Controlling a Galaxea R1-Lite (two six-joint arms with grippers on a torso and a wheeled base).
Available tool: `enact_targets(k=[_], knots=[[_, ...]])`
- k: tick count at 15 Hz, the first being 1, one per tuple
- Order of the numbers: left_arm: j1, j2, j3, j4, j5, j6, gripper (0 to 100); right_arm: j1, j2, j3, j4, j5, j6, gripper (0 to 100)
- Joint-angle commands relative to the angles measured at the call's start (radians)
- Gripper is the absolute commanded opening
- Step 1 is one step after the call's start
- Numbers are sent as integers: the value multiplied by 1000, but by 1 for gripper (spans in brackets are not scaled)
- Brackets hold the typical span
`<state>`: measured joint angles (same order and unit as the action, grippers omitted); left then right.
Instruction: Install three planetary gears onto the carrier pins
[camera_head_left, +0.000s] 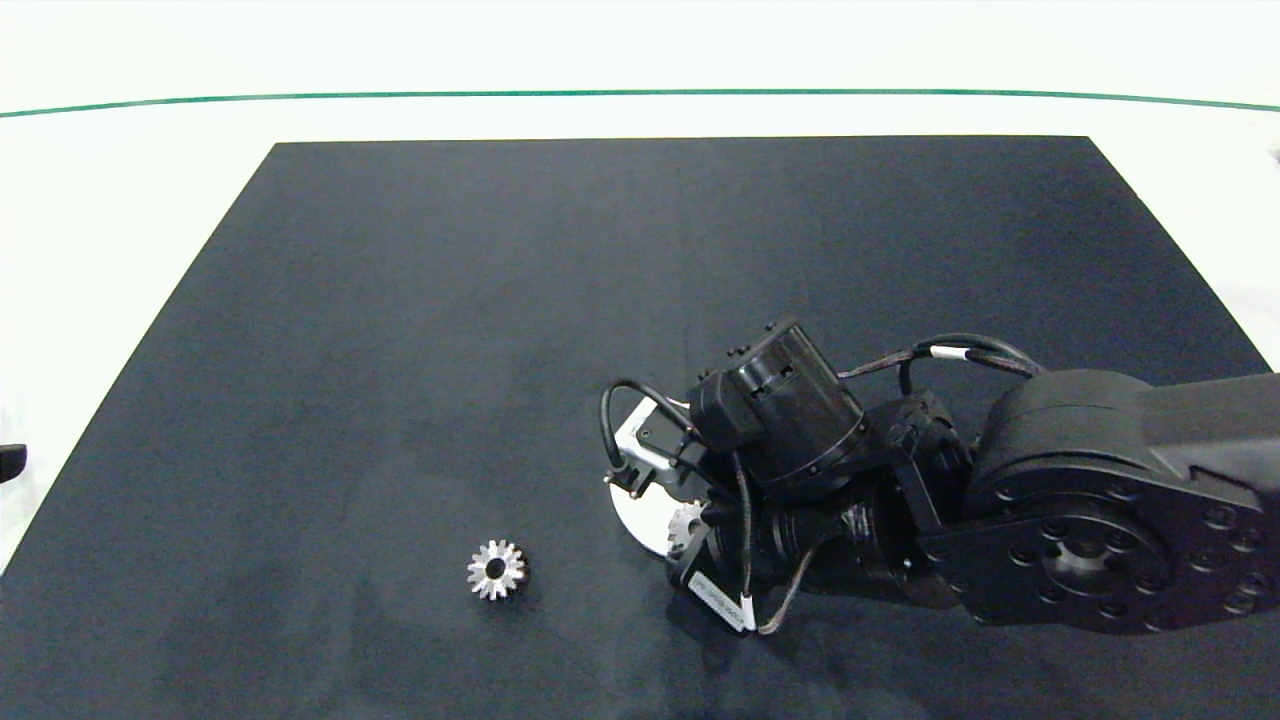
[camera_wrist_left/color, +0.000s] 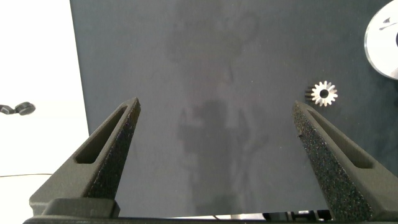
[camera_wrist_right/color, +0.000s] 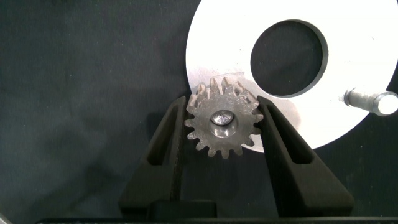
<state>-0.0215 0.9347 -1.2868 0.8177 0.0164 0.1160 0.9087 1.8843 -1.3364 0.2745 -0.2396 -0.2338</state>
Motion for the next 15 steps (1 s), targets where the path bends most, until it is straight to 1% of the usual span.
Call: enact_targets(k=[1,2,7,8,9,10,11,12,13,14,15], knots=[[0,0,0,5,0,1,100,1,3,-1,0,0,-1,19],[0,0,0,5,0,1,100,1,1,-1,-1,0,1,100],[-5,-2,1,6,-1,1,100,4,-30,14,0,2,8,100],[-11,-4,1,6,0,1,100,4,-27,14,-3,2,13,100],[-12,-4,1,6,0,1,100,6,-28,13,-4,2,30,100],[-12,-4,1,6,0,1,100,4,-45,17,-4,-4,33,100],[-12,-4,0,6,0,1,100,-2,-83,28,-4,-17,37,100],[-12,-4,1,6,0,1,100,-30,-129,39,-4,-17,41,100],[-12,-4,1,6,0,1,100,-65,-169,42,-8,-9,45,100],[-12,-4,1,6,0,1,100,-99,-198,36,-14,-10,67,100],[-14,-4,1,6,0,1,100,-145,-209,28,-38,-17,97,100]])
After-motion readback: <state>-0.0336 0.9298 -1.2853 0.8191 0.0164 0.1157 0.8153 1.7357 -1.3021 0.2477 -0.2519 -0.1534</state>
